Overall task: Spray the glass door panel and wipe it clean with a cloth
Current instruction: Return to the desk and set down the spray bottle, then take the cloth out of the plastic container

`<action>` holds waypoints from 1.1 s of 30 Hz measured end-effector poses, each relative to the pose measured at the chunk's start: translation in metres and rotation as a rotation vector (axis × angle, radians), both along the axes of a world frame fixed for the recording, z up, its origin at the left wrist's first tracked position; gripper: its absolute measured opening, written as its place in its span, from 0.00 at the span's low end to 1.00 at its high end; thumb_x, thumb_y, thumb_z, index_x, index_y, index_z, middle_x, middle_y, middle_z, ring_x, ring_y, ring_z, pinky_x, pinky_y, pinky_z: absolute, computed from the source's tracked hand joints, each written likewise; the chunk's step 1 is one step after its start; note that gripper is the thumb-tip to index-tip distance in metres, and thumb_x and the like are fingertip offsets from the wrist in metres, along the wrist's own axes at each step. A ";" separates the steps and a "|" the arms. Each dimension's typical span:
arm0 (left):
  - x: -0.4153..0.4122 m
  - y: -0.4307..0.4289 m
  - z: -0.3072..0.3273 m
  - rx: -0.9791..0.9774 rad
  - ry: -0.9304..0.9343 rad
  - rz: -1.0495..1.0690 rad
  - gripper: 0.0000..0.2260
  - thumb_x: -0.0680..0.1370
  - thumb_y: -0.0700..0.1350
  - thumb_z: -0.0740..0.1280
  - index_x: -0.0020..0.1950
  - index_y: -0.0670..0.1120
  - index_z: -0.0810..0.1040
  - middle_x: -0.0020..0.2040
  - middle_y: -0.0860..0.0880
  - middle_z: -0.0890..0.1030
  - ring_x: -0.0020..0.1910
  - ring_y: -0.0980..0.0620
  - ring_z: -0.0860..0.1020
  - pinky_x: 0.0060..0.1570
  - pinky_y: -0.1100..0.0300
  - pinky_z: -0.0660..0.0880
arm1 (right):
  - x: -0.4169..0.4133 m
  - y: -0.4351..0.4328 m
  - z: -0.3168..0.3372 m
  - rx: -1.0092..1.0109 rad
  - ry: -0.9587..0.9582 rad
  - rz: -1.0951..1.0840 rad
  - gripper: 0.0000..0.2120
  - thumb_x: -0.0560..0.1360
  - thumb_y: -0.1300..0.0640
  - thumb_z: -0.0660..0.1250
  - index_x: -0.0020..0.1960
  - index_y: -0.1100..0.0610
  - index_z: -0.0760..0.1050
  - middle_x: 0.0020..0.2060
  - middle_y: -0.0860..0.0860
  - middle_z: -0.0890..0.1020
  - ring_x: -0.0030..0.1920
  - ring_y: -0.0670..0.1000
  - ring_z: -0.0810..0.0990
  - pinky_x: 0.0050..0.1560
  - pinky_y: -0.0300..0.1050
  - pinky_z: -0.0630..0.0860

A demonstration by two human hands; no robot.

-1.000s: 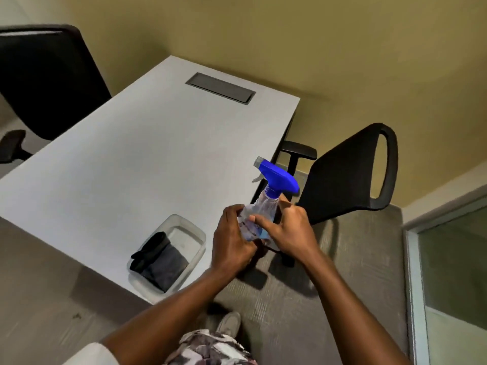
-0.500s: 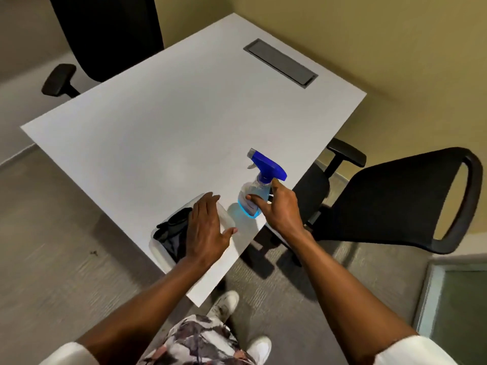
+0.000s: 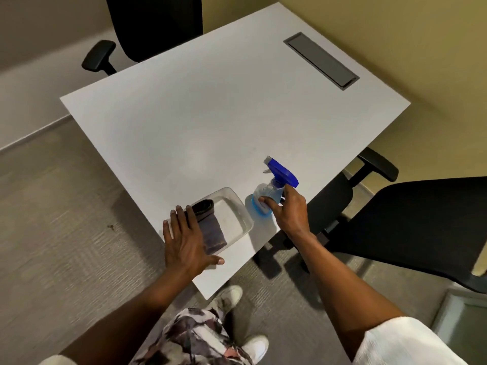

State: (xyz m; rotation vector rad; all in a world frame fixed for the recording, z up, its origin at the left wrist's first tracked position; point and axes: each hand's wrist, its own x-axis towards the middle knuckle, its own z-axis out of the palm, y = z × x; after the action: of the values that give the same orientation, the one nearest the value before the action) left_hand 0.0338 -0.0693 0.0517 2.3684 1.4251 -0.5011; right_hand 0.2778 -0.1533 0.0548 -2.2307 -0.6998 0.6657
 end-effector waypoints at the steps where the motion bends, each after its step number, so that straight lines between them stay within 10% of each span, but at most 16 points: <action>1: -0.001 0.000 -0.001 -0.005 0.000 -0.004 0.80 0.61 0.82 0.77 0.89 0.37 0.35 0.91 0.33 0.42 0.92 0.35 0.43 0.91 0.39 0.47 | 0.000 0.000 -0.001 -0.004 0.001 0.004 0.31 0.78 0.47 0.79 0.75 0.59 0.74 0.69 0.56 0.84 0.68 0.58 0.84 0.70 0.57 0.83; 17: -0.006 0.001 -0.011 -0.055 -0.053 0.023 0.79 0.63 0.78 0.79 0.89 0.36 0.35 0.91 0.34 0.38 0.92 0.36 0.40 0.92 0.44 0.46 | -0.020 -0.002 -0.007 -0.284 0.056 -0.196 0.44 0.76 0.48 0.82 0.83 0.61 0.64 0.75 0.62 0.78 0.74 0.63 0.79 0.73 0.61 0.81; 22: -0.023 0.004 -0.022 -0.066 -0.145 0.112 0.82 0.58 0.81 0.79 0.90 0.39 0.35 0.91 0.35 0.37 0.92 0.37 0.39 0.91 0.43 0.46 | -0.080 -0.021 -0.004 -0.296 0.235 -0.414 0.29 0.79 0.54 0.79 0.74 0.56 0.70 0.71 0.59 0.79 0.67 0.61 0.82 0.68 0.60 0.83; 33: -0.050 0.009 -0.036 -0.133 -0.232 0.238 0.81 0.58 0.78 0.82 0.90 0.41 0.37 0.92 0.40 0.46 0.92 0.40 0.41 0.90 0.42 0.49 | -0.120 0.045 -0.011 -0.263 0.029 0.212 0.11 0.82 0.60 0.73 0.63 0.60 0.83 0.55 0.55 0.88 0.52 0.53 0.85 0.56 0.44 0.81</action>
State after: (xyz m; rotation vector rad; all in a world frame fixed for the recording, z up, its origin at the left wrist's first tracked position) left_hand -0.0167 -0.0602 0.0160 2.0434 1.4888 -0.2417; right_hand 0.1576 -0.1087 0.0439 -2.3984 -0.8863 0.9400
